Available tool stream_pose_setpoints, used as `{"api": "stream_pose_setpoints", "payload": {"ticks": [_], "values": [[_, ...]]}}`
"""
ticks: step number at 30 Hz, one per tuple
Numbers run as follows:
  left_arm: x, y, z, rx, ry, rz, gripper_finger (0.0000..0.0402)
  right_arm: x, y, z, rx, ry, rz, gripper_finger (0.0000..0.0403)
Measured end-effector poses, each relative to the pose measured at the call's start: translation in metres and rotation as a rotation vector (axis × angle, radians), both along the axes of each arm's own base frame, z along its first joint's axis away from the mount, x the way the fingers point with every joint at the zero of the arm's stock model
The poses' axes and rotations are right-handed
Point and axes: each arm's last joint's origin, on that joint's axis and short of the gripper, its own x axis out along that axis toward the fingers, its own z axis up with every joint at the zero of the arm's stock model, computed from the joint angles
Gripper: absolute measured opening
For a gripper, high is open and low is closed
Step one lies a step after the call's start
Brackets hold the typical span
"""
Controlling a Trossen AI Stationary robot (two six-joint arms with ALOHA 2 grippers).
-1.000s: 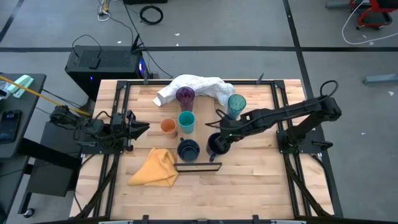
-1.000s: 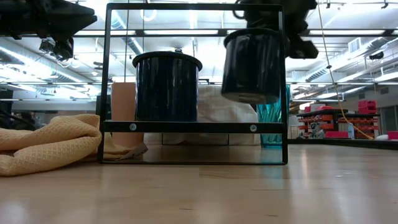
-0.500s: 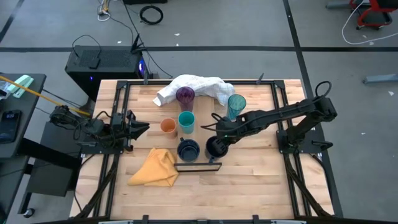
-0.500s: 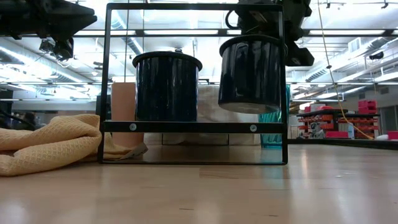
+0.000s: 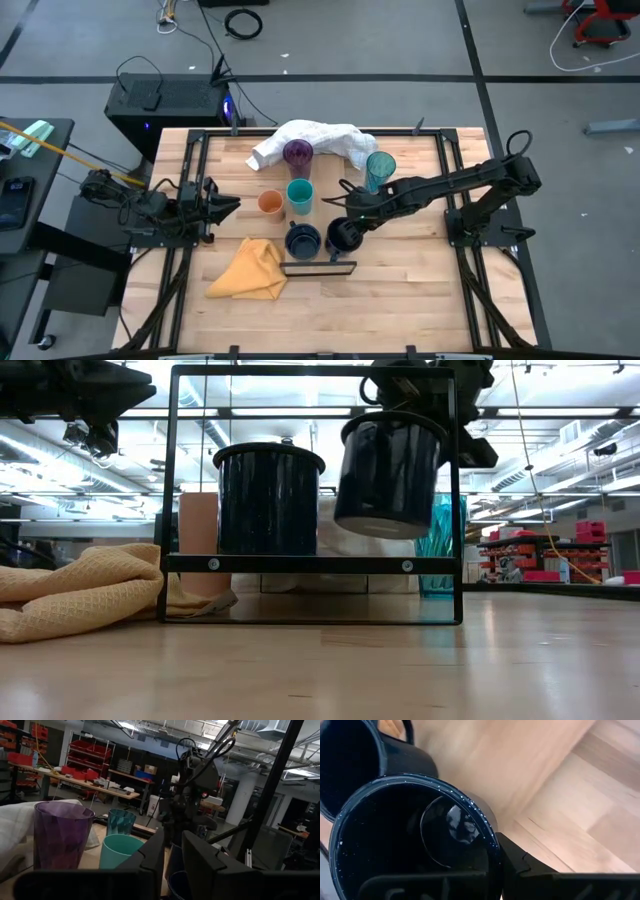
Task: Stack small to large cups/mugs on shelf
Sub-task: Align the black mug with the other black mug on the shelf
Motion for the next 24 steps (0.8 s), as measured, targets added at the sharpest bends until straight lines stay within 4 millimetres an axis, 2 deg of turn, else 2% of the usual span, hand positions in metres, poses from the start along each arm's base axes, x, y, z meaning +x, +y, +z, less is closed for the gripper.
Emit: {"api": "stream_pose_setpoints", "payload": {"ticks": [9,24], "values": [[0.0,0.0,0.0,0.0,0.0,0.0,0.0076,0.01,0.002,-0.012,0.031,0.006,0.016,0.0016],[0.0,0.0,0.0,0.0,0.001,-0.001,0.007,0.011,0.002,-0.012,0.014,0.0,0.029,0.0016]]}}
